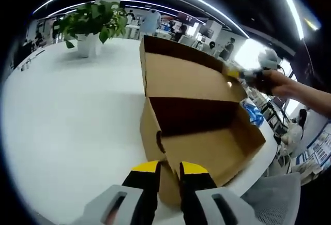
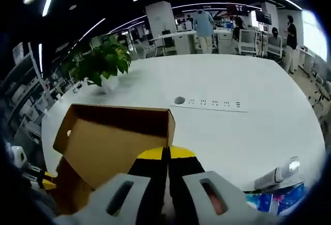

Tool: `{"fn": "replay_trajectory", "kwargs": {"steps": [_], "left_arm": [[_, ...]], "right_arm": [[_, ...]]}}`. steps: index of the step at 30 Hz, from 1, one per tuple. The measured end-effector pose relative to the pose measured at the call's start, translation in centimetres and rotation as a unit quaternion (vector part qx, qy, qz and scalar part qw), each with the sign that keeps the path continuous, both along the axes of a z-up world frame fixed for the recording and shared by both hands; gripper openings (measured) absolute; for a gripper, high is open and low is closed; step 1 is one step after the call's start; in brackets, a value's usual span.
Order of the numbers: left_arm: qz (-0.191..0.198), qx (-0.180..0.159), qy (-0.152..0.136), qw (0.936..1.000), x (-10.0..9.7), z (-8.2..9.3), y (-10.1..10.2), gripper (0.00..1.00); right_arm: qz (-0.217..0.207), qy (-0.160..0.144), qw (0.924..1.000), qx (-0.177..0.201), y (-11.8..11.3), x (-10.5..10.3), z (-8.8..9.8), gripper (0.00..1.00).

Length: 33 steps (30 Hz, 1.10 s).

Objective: Operate the shoe box by opening the lid, removing the specified soft item, and placing it in the target area until the item is outside and the box remains undamaged.

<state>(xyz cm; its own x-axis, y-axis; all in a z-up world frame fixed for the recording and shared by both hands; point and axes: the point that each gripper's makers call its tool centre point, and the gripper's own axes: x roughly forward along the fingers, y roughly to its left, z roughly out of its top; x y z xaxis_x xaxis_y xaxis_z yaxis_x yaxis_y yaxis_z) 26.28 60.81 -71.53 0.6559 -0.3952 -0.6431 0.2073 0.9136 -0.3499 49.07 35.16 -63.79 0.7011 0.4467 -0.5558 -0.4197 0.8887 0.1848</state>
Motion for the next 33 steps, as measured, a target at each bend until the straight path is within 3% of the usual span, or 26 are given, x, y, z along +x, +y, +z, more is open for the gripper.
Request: {"fn": "replay_trajectory", "kwargs": {"steps": [6, 9, 14, 26, 33], "left_arm": [[0.006, -0.002, -0.001, 1.0000, 0.0, 0.0, 0.0, 0.14], [0.009, -0.003, 0.000, 1.0000, 0.0, -0.1, 0.0, 0.14], [0.019, -0.013, 0.000, 0.9997, 0.0, -0.2, 0.0, 0.14], [0.007, -0.002, 0.000, 1.0000, -0.1, -0.3, 0.0, 0.14], [0.009, -0.002, 0.003, 1.0000, -0.4, -0.5, 0.4, 0.13]], "right_arm": [[0.005, -0.020, 0.9998, 0.000, -0.5, -1.4, 1.1, 0.00], [0.018, -0.041, 0.9987, -0.025, -0.8, -2.2, 1.5, 0.00], [0.023, -0.059, 0.9974, -0.034, -1.2, -3.7, 2.2, 0.00], [0.019, -0.091, 0.9950, -0.038, -2.2, -7.2, 3.4, 0.00], [-0.006, -0.088, 0.9961, -0.008, -3.0, -9.3, 3.5, 0.00]]}}
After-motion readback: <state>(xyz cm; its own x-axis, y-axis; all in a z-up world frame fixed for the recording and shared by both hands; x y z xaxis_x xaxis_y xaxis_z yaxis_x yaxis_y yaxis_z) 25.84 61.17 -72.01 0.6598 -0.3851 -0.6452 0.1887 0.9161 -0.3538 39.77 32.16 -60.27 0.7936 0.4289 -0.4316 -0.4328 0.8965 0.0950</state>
